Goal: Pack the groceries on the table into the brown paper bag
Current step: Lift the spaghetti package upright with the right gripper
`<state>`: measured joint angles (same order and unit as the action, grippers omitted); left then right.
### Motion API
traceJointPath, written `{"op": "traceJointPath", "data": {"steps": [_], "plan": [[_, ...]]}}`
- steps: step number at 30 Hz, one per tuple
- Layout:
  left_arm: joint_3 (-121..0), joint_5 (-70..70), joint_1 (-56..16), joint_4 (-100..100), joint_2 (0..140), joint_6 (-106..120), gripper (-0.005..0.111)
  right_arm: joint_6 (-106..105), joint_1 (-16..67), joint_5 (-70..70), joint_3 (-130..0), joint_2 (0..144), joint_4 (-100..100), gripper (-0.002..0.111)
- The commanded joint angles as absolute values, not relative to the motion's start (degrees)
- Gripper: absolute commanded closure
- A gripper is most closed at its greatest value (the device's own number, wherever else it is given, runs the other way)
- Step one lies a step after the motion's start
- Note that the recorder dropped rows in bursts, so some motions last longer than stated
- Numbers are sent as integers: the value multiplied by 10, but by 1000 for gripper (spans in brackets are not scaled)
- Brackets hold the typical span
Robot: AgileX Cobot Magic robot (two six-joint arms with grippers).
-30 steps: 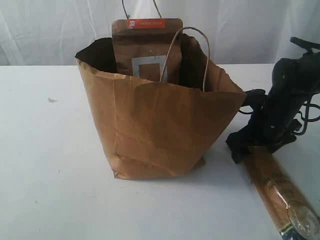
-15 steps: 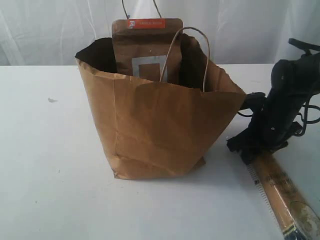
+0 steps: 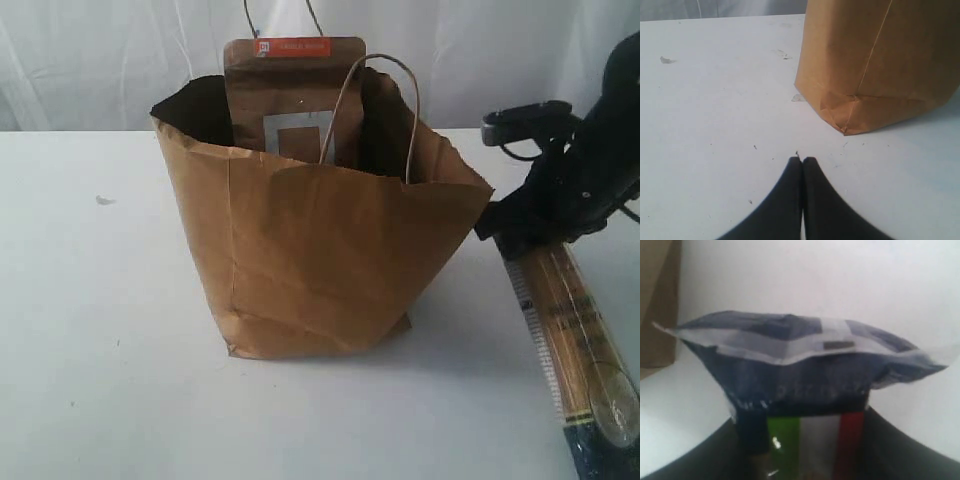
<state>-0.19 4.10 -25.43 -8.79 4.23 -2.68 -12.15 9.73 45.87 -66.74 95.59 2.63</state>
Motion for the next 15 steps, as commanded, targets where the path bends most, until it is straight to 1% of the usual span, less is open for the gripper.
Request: {"op": "traceJointPath", "data": {"steps": [1,15], "plan": [[0,43,-253,-91,40,-26,107,-122,98,457,-667,893,25,108],[0,43,-253,-89,40,-26,107,-122,98,445,-667,749,29,108]]}}
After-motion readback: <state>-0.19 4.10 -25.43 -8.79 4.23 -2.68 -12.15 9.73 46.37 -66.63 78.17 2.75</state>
